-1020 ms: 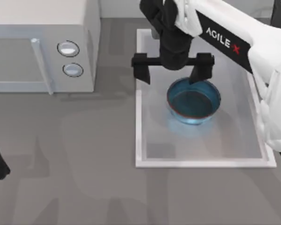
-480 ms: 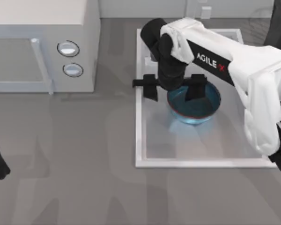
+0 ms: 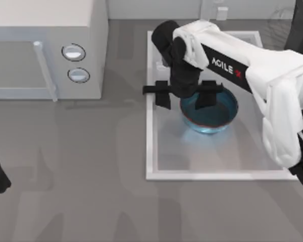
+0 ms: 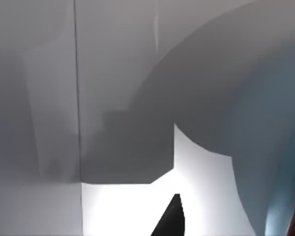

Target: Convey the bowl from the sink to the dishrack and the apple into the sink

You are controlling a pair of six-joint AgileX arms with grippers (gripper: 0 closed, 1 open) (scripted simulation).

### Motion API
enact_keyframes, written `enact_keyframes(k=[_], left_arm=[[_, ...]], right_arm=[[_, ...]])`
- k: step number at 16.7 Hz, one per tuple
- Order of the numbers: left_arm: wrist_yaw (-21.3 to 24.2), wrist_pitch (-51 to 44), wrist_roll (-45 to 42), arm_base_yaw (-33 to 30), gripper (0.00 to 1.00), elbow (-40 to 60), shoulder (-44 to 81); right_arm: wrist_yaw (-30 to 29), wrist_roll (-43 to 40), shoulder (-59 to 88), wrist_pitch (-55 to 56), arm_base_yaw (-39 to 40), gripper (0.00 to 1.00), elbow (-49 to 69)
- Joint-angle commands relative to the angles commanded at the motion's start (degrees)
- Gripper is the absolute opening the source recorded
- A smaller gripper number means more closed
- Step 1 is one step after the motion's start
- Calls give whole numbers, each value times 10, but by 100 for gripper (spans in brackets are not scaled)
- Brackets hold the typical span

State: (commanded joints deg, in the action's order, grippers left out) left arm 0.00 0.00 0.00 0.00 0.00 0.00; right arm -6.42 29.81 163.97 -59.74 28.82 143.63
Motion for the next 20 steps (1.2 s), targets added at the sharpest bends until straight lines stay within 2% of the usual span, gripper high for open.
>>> enact_keyframes(k=[8, 20], left_arm=[[0, 0, 0, 0, 100, 0, 0], [0, 0, 0, 0, 100, 0, 0]], right_arm=[[0, 0, 0, 0, 0, 2, 0], [0, 11, -25, -11, 10, 0, -15]])
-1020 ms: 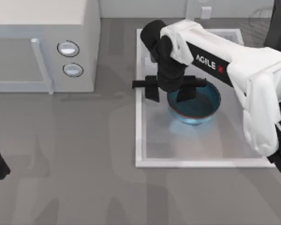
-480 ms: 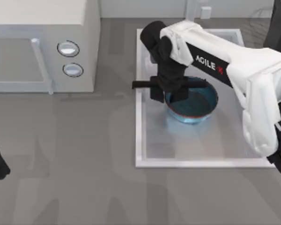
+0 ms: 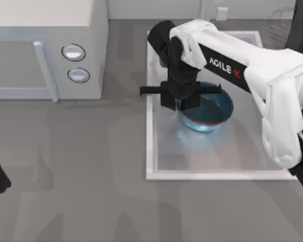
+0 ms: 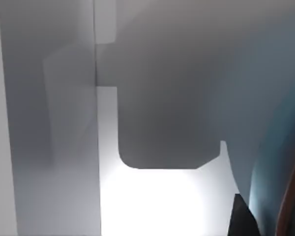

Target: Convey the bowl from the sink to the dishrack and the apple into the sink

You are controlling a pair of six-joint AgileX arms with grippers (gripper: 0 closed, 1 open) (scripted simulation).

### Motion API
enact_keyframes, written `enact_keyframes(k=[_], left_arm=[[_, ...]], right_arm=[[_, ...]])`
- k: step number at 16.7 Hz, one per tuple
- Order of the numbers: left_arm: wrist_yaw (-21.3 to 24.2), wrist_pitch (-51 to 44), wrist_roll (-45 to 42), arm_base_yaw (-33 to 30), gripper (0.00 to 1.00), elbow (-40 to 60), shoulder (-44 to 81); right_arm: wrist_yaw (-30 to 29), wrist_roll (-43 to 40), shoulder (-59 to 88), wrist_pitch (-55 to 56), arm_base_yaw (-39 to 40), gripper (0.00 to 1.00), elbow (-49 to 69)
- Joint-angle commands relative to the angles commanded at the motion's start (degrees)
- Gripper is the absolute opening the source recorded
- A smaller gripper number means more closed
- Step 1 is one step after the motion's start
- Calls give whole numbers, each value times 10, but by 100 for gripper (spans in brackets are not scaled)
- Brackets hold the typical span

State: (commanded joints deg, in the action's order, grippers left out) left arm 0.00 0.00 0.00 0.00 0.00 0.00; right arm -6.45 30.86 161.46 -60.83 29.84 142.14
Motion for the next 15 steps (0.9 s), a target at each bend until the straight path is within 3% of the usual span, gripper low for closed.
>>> enact_keyframes(k=[15], left_arm=[[0, 0, 0, 0, 100, 0, 0]], right_arm=[[-32, 248, -581, -276, 251, 0, -326]])
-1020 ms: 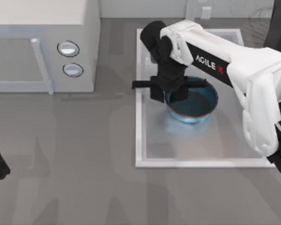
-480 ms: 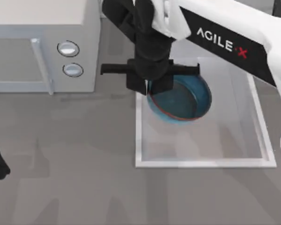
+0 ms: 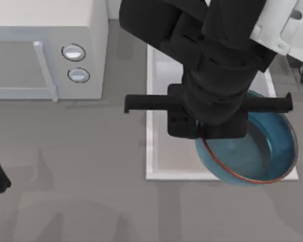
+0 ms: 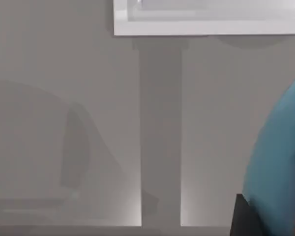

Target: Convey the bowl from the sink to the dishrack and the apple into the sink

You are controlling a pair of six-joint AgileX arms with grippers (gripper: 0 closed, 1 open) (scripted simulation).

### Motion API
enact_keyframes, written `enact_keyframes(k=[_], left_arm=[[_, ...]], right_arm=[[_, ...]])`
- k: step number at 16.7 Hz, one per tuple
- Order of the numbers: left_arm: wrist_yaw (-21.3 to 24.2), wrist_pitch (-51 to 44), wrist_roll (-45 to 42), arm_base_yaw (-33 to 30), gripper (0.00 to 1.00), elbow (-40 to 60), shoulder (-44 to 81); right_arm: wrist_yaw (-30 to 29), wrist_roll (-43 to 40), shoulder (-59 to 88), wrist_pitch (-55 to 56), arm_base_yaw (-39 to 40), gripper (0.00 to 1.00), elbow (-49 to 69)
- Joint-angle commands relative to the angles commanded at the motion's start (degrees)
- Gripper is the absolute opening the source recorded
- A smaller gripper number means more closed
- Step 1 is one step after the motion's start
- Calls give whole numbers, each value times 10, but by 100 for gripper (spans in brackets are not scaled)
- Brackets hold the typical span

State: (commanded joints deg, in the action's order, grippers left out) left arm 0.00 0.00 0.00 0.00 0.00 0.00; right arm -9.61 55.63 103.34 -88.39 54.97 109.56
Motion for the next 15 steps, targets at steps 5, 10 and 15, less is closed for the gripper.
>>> enact_keyframes(k=[5, 10, 15], left_arm=[[0, 0, 0, 0, 100, 0, 0], [0, 0, 0, 0, 100, 0, 0], [0, 0, 0, 0, 100, 0, 0]], right_arm=[[-2, 14, -26, -18, 16, 0, -22], [21, -15, -48, 21, -17, 0, -40], [109, -131, -127, 201, -171, 0, -115]])
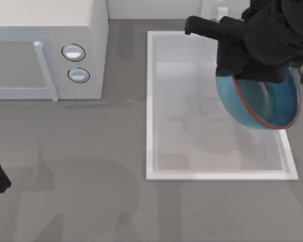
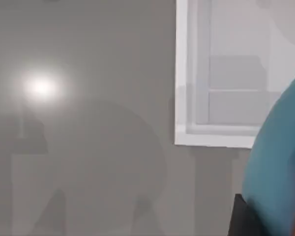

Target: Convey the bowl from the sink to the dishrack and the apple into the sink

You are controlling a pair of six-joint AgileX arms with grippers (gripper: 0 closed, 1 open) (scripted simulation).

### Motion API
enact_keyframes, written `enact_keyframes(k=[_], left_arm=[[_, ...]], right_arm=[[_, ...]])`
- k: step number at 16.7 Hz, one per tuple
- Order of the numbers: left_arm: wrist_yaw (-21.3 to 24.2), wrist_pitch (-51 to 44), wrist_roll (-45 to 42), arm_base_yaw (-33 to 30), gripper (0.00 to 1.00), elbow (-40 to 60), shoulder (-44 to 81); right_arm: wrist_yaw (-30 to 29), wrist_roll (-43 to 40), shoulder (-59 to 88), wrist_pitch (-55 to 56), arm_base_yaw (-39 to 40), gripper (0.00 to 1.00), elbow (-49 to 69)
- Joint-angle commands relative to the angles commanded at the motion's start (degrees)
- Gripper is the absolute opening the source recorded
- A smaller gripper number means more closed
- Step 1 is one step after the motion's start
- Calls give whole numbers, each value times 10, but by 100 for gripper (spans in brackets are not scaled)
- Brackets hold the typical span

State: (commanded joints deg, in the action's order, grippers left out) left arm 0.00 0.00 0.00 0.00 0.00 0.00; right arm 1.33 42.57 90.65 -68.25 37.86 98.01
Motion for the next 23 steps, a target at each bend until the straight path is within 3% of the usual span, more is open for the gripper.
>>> enact_keyframes(k=[9, 13, 16, 23], left_arm=[[0, 0, 0, 0, 100, 0, 0], [0, 0, 0, 0, 100, 0, 0], [0, 0, 0, 0, 100, 0, 0], [0, 0, 0, 0, 100, 0, 0]], right_arm=[[166, -285, -131, 491, -428, 0, -162], [204, -380, -154, 632, -569, 0, -208], [213, -414, -157, 675, -615, 0, -221], [211, -416, -147, 685, -615, 0, -223]])
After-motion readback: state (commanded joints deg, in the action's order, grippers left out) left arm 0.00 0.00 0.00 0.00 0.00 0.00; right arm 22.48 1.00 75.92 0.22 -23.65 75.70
